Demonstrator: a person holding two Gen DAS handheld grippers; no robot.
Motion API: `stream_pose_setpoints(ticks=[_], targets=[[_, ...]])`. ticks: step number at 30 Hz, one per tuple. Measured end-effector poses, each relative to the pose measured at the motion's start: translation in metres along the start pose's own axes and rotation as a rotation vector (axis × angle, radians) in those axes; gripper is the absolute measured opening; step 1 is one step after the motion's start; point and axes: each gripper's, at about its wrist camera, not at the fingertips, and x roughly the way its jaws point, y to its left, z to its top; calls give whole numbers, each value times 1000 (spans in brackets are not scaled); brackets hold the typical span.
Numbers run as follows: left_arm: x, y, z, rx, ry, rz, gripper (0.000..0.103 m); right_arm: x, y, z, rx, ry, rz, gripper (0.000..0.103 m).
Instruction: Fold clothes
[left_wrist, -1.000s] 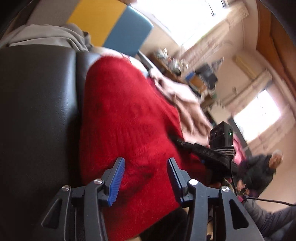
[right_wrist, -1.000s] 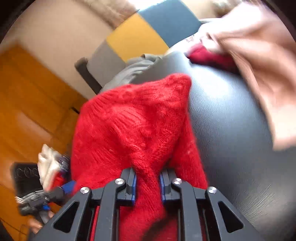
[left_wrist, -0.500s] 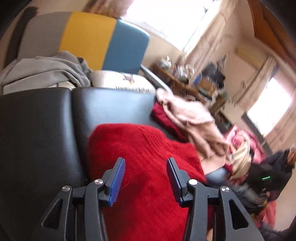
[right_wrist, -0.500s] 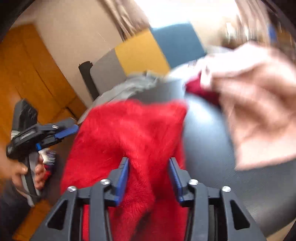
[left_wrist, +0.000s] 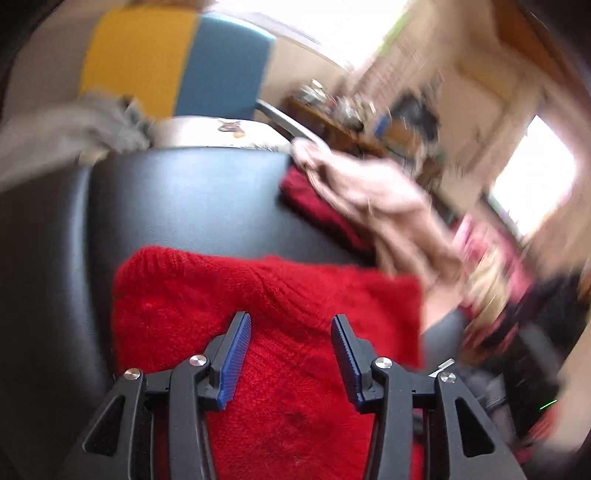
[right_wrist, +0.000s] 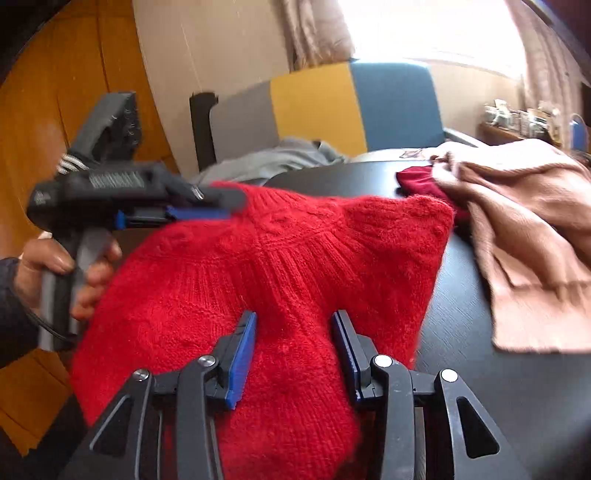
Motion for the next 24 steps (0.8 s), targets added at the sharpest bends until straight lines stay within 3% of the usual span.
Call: stream_pose_setpoints(ticks=[3,5,7,10,14,18,20,24], targets=[[13,-3,9,19,11,36,46,2,-4,3,5,-6,6,42],[13,6,15,-24,20,9,43,2,-8,5,19,-7,20,42],[5,13,20,-52,36,-3,35,2,-8,6,18,-4,31,42],[-30,22,18,-125,-21,-41,38,4,-8,9,13,13,43,44],[-85,23,-18,-120,-113,-29,42,5,-6,34,17,87,28,48],[-115,7,-77,-56,-128,-35,42,-2,10,79,12,57,111,51],[-119,-7,-102,-11,-114,-64,42,-3,19,102,6,42,168,53],[-97,-26,-127,43,-33,-102,43,44,45,127,-17,115,249,58]])
